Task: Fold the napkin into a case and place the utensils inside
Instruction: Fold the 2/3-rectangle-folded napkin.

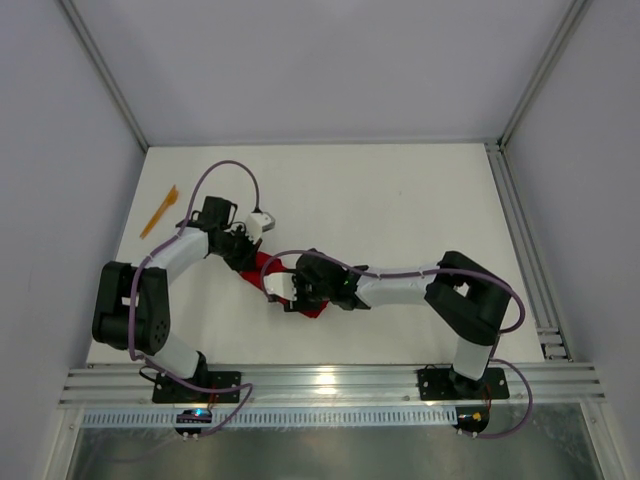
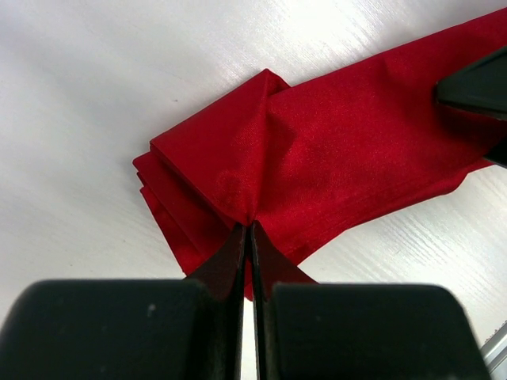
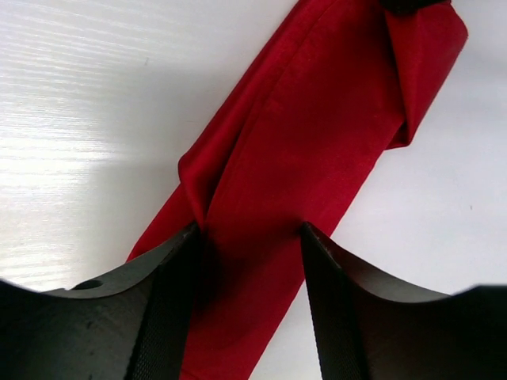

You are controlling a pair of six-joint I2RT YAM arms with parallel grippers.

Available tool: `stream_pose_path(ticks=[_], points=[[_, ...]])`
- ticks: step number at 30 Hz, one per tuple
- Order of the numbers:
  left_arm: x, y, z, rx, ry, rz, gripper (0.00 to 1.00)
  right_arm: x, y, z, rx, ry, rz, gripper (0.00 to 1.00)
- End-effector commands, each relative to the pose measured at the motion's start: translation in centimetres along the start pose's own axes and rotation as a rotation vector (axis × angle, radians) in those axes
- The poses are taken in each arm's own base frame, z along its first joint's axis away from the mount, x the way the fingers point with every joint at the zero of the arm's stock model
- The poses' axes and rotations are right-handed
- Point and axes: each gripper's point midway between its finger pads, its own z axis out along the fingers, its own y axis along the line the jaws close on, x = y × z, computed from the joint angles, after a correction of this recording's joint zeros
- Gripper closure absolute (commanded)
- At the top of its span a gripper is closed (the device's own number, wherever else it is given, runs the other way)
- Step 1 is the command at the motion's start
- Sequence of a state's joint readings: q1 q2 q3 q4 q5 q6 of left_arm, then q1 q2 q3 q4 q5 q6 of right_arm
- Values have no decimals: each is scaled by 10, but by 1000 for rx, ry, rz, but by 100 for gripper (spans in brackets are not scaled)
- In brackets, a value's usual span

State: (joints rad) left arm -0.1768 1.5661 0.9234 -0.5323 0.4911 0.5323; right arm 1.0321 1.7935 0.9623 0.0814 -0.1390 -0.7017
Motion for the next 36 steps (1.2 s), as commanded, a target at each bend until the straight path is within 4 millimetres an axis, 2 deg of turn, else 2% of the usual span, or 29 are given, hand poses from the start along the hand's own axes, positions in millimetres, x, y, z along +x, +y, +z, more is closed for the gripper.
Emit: stream_pose_path(ticks=[1,4,10,11,13,16,19,23,27,28,31,36], points=[[-11,0,0,15,-39,35,100,-12,-24,-2,86,1,-2,45],[-11,-1,0,16,-40,38,100,-7,-29,-1,116,34,15,52],[-10,-2,-2,20,-35,43,100,-3,-28,-1,131,43,46,54],[-10,-2,-1,21,-36,43,100,-3,-27,-2,137,36,50,57],[-11,-3,-2,26,-37,44,100,-1,-24,-2,131,39,45,57],[-12,-1,-1,23,-33,42,100,-1,-11,-1,96,36,15,48],[-9,1,0,17,-21,38,100,2,-6,-6,90,29,-3,48],[-10,3,1,13,-22,42,100,14,-11,-4,140,85,-9,48],[-9,2,1,16,-18,43,100,19,-18,-1,194,111,22,56],[-9,3,1,14,-17,43,100,18,-19,-1,201,109,30,65],[-9,3,0,13,-18,43,100,16,-22,-1,220,95,60,80],[-14,1,-3,17,-36,46,100,7,-26,-3,242,55,102,90]])
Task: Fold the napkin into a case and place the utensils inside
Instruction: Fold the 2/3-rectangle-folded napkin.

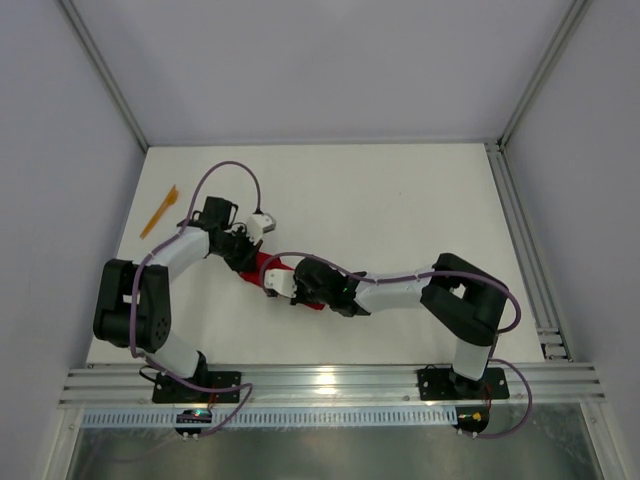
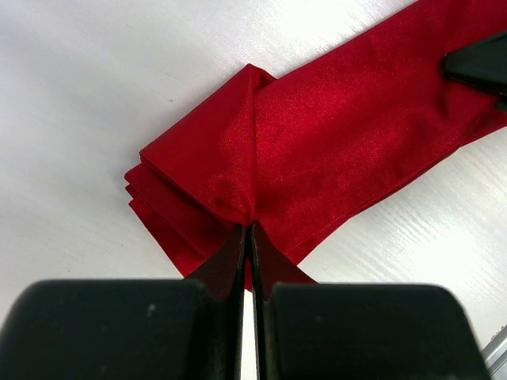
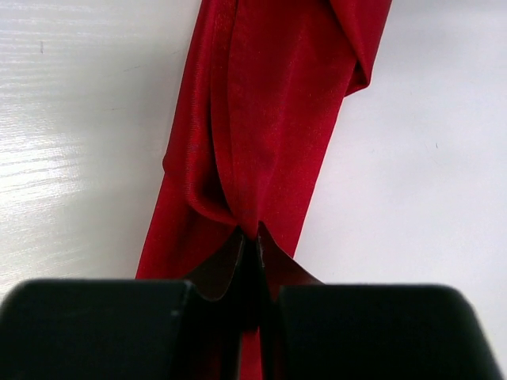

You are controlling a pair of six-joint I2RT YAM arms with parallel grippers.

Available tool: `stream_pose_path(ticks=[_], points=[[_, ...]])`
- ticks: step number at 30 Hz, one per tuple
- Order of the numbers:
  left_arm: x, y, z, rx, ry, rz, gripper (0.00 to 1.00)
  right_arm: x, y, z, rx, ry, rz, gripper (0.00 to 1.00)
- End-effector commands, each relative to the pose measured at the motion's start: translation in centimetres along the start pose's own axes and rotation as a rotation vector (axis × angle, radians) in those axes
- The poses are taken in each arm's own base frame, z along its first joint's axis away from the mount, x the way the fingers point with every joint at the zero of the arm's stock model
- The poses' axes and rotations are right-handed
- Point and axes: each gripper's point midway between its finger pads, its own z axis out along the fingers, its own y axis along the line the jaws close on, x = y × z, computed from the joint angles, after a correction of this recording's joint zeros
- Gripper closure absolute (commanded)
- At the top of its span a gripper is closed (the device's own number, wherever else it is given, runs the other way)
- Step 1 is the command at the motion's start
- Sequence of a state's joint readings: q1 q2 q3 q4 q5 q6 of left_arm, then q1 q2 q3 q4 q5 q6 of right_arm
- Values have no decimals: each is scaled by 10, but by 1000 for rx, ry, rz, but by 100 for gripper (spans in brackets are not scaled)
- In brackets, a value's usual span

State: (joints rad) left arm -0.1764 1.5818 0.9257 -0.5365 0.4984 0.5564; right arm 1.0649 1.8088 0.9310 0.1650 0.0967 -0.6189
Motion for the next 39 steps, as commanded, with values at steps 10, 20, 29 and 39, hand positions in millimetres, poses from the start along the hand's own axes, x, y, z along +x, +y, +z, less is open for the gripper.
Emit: stream_pose_path(ticks=[10,20,29,39], points=[[-44,-29,-40,59,-193,103,60,-17,-5,0,52,-91,140,97],[-63,-65,-67,154,-415,279,35,-34,-5,2,-34,-251,366,97],[-44,-85,-4,113,-398,672,17,-43,-1,4,-68,-310,474,97],[-5,-106,1,203,-262,881,18,-45,2,11,-84,-310,511,97]])
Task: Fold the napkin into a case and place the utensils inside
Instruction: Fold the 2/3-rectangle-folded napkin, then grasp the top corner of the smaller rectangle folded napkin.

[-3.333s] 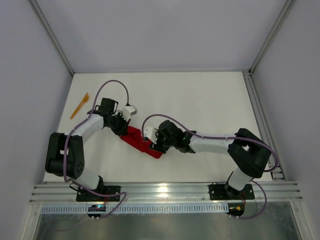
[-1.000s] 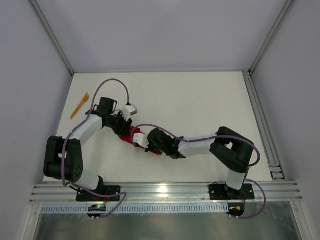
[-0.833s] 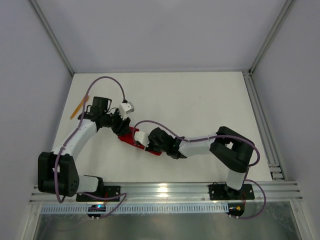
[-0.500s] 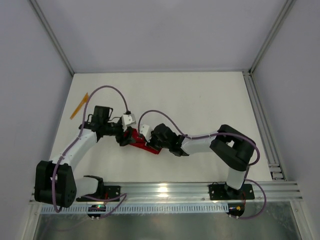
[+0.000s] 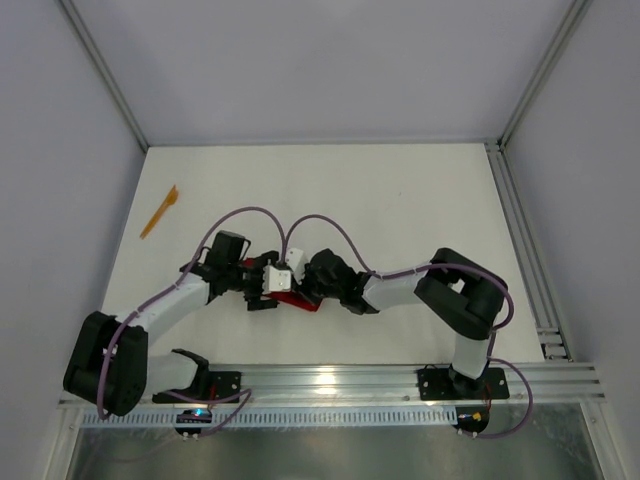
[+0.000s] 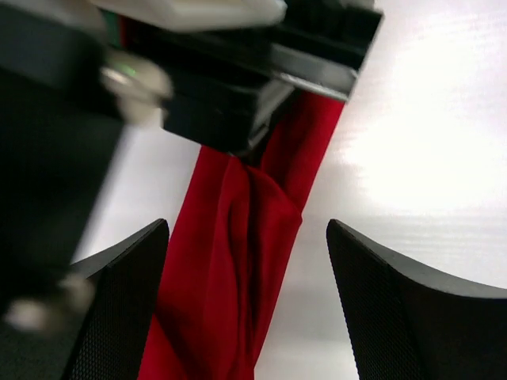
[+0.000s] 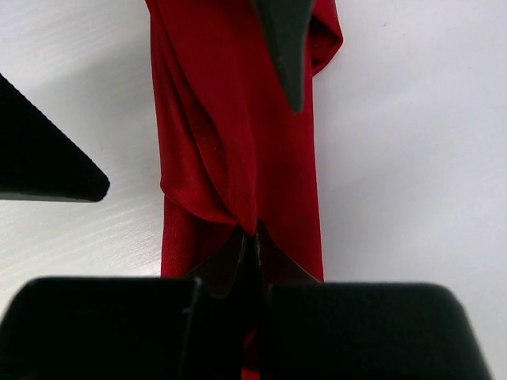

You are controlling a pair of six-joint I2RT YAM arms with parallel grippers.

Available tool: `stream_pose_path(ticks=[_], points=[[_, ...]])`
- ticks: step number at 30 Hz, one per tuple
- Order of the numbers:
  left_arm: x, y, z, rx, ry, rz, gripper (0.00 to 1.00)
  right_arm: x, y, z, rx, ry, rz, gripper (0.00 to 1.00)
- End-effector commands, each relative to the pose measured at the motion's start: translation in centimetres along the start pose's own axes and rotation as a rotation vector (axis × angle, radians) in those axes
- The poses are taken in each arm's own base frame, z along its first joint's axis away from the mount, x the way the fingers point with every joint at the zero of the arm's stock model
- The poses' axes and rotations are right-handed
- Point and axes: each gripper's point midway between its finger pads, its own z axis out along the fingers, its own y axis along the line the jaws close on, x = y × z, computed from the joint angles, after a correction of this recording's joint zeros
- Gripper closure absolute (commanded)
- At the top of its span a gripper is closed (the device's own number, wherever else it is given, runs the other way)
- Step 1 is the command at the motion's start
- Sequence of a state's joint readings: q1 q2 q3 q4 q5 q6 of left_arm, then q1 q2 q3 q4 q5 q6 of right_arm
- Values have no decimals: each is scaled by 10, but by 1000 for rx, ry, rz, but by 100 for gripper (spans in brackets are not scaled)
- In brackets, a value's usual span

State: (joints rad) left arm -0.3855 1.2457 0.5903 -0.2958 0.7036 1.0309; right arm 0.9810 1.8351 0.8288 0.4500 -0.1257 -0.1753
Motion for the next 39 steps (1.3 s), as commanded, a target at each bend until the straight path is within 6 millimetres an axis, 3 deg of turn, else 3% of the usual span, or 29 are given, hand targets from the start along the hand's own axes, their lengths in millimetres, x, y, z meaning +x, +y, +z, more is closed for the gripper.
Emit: stream_pose_path(ticks=[1,5,6,9,16,21,25,29,35,39], points=[[0,-16,-4,77,15,101,18,-34,4,7,-20,-106,24,97],[-24,9,-17,-16,-137,9,21,-32,3,6,-26,-116,55,97],[-19,22,-28,-66,-141,-23,21,-31,3,7,-31,-117,58,97],[-15,21,-31,-47,-106,57,20,-30,3,10,-43,-122,98,97],[20,3,-20,-22,4,84,17,-32,1,16,-59,-125,132,97],[25,11,-9,-57,48,114,18,-40,-1,18,-52,-147,148,97],[38,5,-5,-27,86,136,30,-45,-3,19,-45,-154,158,97],[36,8,-5,-60,74,146,59,-50,-4,20,-42,-156,162,97],[36,12,-5,-80,74,138,73,-57,-5,19,-41,-175,187,97],[28,14,-6,-90,47,104,95,-57,-8,20,-24,-167,197,97]])
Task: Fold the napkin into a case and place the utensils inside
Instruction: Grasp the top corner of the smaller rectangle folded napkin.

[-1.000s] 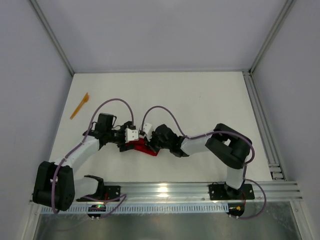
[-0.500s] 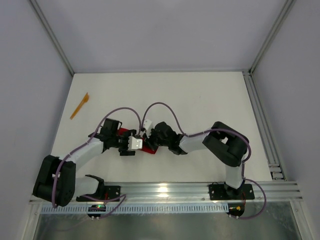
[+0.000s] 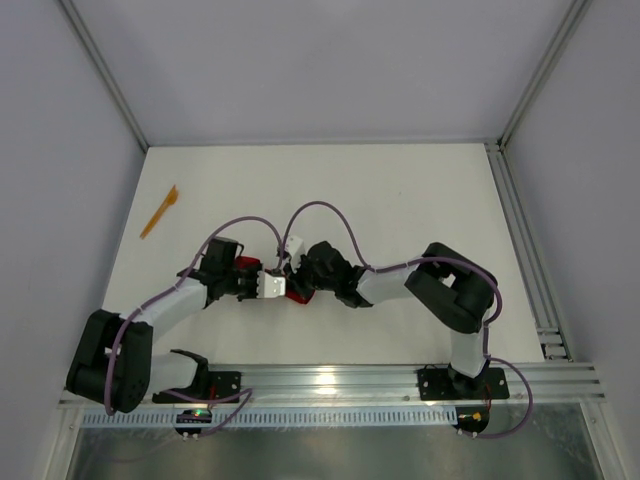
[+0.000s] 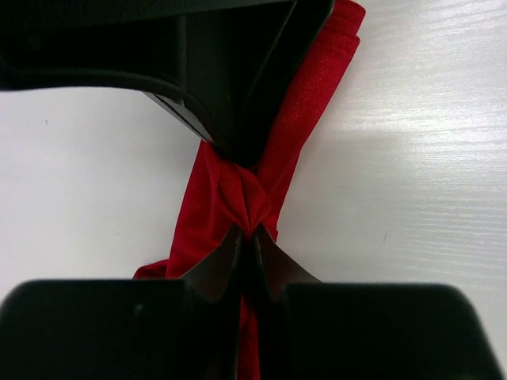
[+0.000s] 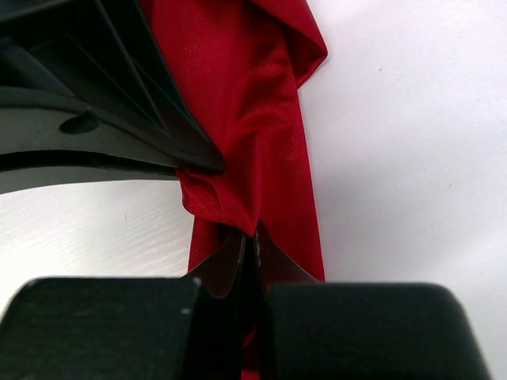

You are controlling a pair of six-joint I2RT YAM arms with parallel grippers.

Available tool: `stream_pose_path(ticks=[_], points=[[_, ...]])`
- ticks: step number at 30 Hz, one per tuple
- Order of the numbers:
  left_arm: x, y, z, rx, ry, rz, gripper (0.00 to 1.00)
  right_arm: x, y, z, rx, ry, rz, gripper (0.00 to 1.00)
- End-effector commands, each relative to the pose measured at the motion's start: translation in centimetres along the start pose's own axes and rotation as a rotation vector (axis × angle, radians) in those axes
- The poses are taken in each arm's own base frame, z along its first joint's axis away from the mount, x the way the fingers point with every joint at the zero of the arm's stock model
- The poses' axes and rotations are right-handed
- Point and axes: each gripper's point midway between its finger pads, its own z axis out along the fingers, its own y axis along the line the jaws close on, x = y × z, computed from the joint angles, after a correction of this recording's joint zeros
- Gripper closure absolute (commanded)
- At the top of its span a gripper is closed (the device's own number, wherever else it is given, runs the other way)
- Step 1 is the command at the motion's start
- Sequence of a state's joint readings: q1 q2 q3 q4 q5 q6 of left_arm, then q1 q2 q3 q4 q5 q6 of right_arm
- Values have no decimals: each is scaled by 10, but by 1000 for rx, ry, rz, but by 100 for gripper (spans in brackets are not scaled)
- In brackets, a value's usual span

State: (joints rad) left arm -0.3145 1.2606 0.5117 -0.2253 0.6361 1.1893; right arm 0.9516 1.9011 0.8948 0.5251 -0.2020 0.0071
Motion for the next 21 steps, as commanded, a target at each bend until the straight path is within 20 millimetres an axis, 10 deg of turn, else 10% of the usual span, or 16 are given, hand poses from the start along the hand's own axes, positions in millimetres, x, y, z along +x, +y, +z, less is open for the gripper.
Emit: stream_pose_path(ticks=[1,8,9,10,11,21], points=[[-13,8,-2,-29,-47,-1,100,-35,-2,5,16,-92,11,97],[-12,2,-3,-4,-41,15,99,-45,-8,0,64,-116,57,85],[-13,-3,-3,21,-45,8,89,-48,-10,0,73,-121,55,93],[-17,-2,-5,28,-57,0,53,-49,-11,0,78,-122,56,97],[-21,-3,-6,37,-67,-28,46,-49,-12,0,84,-121,57,97],[-51,37,-19,-85,-124,-338,43,-51,-13,11,102,-110,181,97]])
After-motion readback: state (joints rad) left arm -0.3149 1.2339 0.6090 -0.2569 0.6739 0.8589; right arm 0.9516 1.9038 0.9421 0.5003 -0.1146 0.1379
